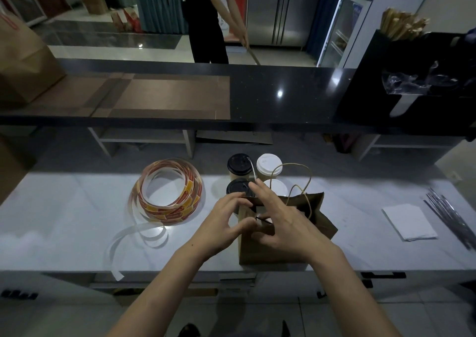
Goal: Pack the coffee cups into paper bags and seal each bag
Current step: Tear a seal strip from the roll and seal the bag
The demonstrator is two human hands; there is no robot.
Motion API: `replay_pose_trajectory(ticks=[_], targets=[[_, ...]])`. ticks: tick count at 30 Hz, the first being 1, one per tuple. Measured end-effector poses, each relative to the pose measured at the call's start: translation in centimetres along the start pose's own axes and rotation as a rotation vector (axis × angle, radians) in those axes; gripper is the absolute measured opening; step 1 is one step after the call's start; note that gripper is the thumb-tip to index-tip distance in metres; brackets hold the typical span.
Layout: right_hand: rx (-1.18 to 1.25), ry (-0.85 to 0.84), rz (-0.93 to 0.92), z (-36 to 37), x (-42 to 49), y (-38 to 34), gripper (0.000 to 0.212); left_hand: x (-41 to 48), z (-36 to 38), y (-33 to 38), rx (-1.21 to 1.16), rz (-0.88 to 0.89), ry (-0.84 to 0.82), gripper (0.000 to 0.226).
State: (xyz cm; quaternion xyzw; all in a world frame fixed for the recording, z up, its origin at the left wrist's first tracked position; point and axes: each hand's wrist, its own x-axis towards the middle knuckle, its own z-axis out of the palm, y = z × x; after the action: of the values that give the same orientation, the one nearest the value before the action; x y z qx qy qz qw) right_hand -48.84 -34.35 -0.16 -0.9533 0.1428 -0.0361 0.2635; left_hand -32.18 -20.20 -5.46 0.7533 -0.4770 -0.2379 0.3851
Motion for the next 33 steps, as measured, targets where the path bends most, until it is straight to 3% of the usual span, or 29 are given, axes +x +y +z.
replay_pose_trajectory(ticks=[14,23,33], targets=[[-0.037,0.054,-0.014,0.6,-0.1,0.4,0.113,-0.3,-0.1,0.0,0.003,-0.011,-0.007,0.034],[0.028,0.037,-0.017,0.3,-0.2,0.1,0.114,-0.7,-0.6,-0.1,-0.063,0.013,-0.1,0.069],[-0.017,0.163,-0.117,0.3,0.1,0.6,0.113,-0.3,0.0,-0.8,-0.152,-0.087,-0.077,0.086]])
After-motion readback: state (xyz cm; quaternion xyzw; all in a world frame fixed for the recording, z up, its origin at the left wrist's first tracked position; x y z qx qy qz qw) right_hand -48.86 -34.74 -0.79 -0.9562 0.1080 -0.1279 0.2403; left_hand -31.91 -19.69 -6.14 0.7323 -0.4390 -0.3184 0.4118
